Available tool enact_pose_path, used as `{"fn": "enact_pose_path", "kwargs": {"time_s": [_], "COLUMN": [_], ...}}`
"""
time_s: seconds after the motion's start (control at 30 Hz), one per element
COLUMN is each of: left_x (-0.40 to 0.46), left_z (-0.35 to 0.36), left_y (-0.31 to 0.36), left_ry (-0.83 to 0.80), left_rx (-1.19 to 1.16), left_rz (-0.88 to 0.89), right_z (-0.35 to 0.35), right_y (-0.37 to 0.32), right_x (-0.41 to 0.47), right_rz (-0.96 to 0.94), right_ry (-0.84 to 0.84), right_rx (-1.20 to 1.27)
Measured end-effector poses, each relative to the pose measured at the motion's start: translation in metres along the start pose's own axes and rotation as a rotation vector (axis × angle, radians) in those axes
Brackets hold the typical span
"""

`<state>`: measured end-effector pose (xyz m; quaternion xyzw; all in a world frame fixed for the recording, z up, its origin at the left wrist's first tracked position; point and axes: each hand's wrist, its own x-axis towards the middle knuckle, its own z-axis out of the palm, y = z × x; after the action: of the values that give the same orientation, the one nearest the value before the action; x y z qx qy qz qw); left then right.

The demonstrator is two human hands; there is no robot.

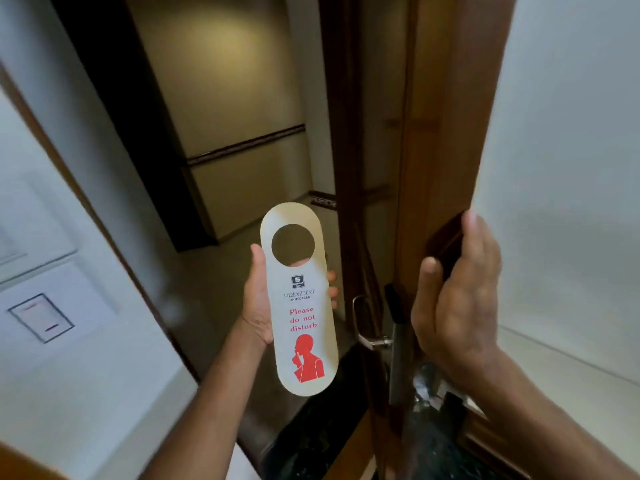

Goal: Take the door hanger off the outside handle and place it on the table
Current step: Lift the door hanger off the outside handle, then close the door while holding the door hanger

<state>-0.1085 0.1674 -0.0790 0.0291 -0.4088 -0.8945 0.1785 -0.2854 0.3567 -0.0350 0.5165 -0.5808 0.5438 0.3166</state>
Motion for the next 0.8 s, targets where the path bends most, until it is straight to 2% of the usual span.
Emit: {"fn": "enact_pose_path", "kwargs": {"time_s": [0.13,0.2,0.27,0.33,0.43,0.53,0.67,0.73,0.8], "left_x": [-0.030,-0.049,-0.071,-0.094,-0.127,-0.157,-0.183,-0.187,-0.188], "left_z": [0.006,0.008,0.006,0.002,-0.001,-0.004,-0.004,-0.001,-0.006], "left_y": [0.005,0.008,0.010,0.012,0.017,0.029,0.051,0.052,0.049], "left_ry": [0.069,0.105,0.164,0.200,0.303,0.425,0.537,0.668,0.925], "left_rx": [0.012,0.015,0.020,0.021,0.054,0.125,0.198,0.316,0.535], "left_rz": [0.045,0.079,0.114,0.156,0.214,0.309,0.393,0.419,0.510], "right_z": [0.003,0.015,0.036,0.059,0.090,0.116,0.158,0.178,0.200], "right_y": [0.010,0.016,0.017,0.012,0.013,0.021,0.026,0.027,0.029], "right_x": [-0.032,-0.048,-0.057,-0.059,-0.075,-0.102,-0.118,-0.119,-0.118], "right_rz": [0.083,-0.011,-0.092,-0.060,-0.034,0.008,-0.039,-0.102,-0.194], "right_ry": [-0.342,-0.474,-0.508,-0.488,-0.497,-0.686,-0.924,-0.981,-1.032], "right_rx": [0.204,0.176,0.204,0.304,0.327,0.305,0.324,0.300,0.265]}}
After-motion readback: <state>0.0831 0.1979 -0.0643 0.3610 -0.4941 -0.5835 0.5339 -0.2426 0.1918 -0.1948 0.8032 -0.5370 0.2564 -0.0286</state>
